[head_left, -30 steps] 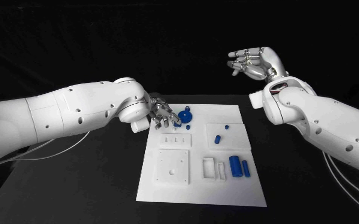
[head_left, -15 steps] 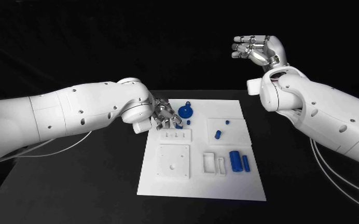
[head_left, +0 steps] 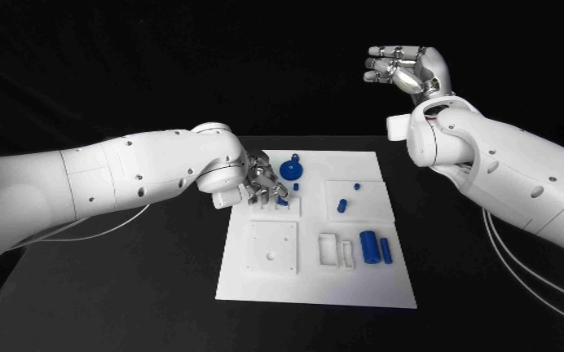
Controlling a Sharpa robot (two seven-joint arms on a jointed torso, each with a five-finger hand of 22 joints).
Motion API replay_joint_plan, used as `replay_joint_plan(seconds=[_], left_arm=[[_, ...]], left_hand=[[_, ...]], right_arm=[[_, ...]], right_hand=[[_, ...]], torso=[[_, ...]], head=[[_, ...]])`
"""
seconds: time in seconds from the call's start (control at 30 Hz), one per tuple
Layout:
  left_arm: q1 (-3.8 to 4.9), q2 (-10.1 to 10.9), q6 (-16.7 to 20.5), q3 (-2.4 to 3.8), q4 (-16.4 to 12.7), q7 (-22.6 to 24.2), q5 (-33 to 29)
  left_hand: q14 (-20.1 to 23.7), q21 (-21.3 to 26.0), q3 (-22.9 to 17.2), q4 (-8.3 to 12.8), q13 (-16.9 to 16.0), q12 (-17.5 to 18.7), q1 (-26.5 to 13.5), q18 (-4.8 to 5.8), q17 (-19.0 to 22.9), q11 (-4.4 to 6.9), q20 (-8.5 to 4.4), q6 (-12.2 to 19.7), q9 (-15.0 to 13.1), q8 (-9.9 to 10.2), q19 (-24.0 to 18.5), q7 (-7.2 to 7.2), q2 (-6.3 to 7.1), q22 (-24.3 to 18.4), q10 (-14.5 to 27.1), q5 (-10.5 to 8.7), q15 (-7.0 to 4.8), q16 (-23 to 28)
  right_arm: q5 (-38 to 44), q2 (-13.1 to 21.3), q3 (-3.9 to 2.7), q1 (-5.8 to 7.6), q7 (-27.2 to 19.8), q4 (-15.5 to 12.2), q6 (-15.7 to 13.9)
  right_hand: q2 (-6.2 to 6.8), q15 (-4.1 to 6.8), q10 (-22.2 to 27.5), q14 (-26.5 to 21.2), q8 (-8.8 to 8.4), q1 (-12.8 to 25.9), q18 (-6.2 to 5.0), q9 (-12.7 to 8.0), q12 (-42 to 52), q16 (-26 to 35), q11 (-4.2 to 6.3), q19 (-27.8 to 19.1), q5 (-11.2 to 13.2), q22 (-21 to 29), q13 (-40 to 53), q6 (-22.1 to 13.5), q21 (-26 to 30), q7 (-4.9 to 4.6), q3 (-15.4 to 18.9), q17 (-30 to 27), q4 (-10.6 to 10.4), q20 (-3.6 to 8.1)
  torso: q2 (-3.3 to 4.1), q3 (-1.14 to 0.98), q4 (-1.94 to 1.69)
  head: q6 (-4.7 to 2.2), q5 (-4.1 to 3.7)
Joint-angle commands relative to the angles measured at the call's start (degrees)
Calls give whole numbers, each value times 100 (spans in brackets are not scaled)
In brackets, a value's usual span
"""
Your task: Assemble the parts on the task board
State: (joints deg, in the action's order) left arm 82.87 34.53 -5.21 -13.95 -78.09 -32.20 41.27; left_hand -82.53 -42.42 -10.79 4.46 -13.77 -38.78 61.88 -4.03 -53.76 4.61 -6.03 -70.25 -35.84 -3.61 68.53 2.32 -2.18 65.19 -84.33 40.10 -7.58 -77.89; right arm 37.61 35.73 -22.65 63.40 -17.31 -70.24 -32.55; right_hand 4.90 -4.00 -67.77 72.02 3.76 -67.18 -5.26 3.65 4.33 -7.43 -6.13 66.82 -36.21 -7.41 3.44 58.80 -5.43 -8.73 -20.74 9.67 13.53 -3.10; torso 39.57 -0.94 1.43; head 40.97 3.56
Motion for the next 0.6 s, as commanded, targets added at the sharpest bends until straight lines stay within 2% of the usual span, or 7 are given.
replay_joint_plan(seconds=[0.03, 0.33, 0.47, 0.6], left_arm=[[-11, -15, -115, 4, 7, 73, 249], [-32, -27, -139, 4, 49, 78, 344], [-36, -28, -164, 4, 61, 77, 398], [-45, -30, -222, 4, 79, 78, 419]], left_hand=[[-42, 66, -499, 505, 20, -30, -36, -80, -13, 63, 18, -961, -2685, -6, 43, -555, -59, 76, -255, 26, 5, -39], [-49, 276, -468, 524, 52, -80, -20, -111, -65, 69, 64, -1010, -2720, -22, 125, -571, -86, 330, -246, -15, 17, -65], [-51, 364, -449, 530, 68, -103, -18, -157, -88, 68, 115, -1028, -2737, -21, 163, -574, -96, 435, -245, -49, 31, -82], [-55, 384, -443, 530, 74, -114, -15, -160, -104, 69, 123, -1042, -2749, -26, 172, -579, -104, 459, -250, -78, 31, -91]], right_arm=[[-69, 0, -5, 5, -80, 7, 26], [-86, 10, -5, 8, -48, 17, 50], [-89, 8, -5, 9, -39, 27, 65], [-90, 7, -4, 9, -26, 32, 100]], right_hand=[[2, -4, 51, -49, -19, 47, 28, -6, -22, -24, -15, -40, -44, 35, -1, -41, -34, 3, -3, -11, 34, -5], [2, -14, 72, -83, -20, 68, 27, -6, -17, -56, -23, -72, -61, 183, -1, -55, -124, -2, 11, -46, 55, -16], [4, -16, 77, -89, -21, 69, 27, -6, -17, -58, -24, -78, -66, 202, -1, -61, -134, -3, 16, -50, 59, -18], [-12, -21, 96, -105, -17, 62, 28, -5, -21, -58, -27, -95, -72, 231, -2, -11, -145, 8, 8, -57, 67, -22]], torso=[[-1, 7, 4], [-7, -1, -8], [-7, 2, -2], [-7, 4, 2]], head=[[28, 8], [43, 61], [48, 65], [54, 67]])
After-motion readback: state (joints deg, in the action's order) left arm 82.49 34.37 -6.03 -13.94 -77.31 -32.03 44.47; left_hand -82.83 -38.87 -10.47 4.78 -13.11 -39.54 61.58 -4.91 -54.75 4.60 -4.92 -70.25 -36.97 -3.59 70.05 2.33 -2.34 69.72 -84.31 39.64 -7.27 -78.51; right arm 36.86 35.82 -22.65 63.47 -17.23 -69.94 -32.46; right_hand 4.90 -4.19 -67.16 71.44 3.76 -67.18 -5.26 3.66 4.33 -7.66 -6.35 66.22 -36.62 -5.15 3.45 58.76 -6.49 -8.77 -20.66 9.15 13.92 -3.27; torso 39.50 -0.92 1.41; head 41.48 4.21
